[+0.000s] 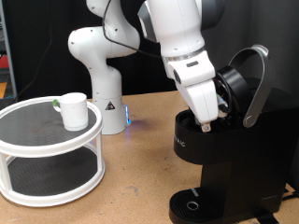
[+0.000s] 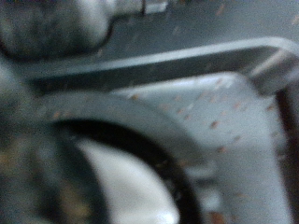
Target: Make a cup of coffee with the keurig machine
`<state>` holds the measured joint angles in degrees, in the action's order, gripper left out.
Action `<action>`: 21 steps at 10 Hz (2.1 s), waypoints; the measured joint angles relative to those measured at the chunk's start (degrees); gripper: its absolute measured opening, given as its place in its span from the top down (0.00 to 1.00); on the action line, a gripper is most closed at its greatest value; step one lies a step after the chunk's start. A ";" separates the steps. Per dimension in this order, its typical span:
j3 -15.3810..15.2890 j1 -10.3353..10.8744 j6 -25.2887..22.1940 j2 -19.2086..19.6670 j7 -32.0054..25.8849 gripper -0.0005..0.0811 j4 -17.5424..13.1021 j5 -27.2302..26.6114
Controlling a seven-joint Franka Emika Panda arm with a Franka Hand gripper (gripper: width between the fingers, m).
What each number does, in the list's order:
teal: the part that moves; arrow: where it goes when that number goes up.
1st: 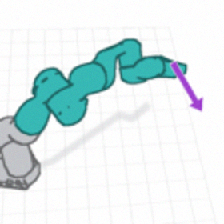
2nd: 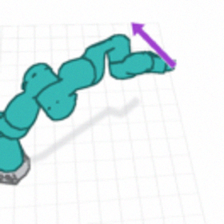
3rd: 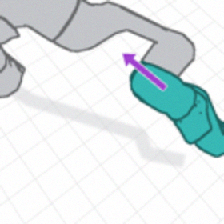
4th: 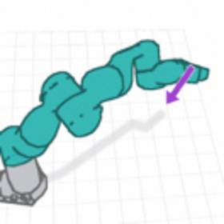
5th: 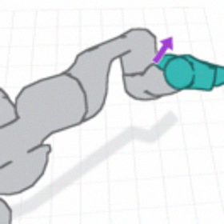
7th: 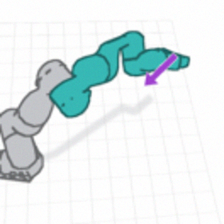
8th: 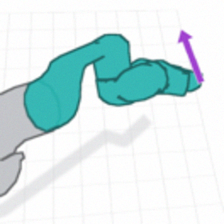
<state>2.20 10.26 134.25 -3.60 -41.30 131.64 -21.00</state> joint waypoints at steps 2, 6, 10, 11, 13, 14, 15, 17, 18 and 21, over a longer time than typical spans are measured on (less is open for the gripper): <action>-0.10 0.05 3.46 0.17 -2.36 0.04 0.79 -3.41; 0.46 -0.04 7.51 -1.66 -12.93 0.01 4.08 -14.76; 2.37 -0.23 7.27 -5.63 -18.26 0.01 6.86 -19.74; 2.73 -0.24 7.25 -6.71 -19.13 0.01 7.54 -20.96; 3.13 -0.26 4.80 -8.70 -19.38 0.01 8.21 -20.82; 2.94 -0.26 3.61 -9.36 -18.94 0.01 8.39 -19.68; 2.42 -0.24 3.04 -9.82 -17.92 0.01 8.60 -18.08; 0.67 -0.18 3.03 -10.06 -15.29 0.01 9.16 -15.65; -0.13 -0.09 3.43 -10.08 -14.75 0.01 9.46 -15.54; -1.55 -0.01 4.66 -10.26 -14.06 0.01 10.22 -15.54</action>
<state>0.65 10.25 138.90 -13.87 -55.36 141.87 -36.54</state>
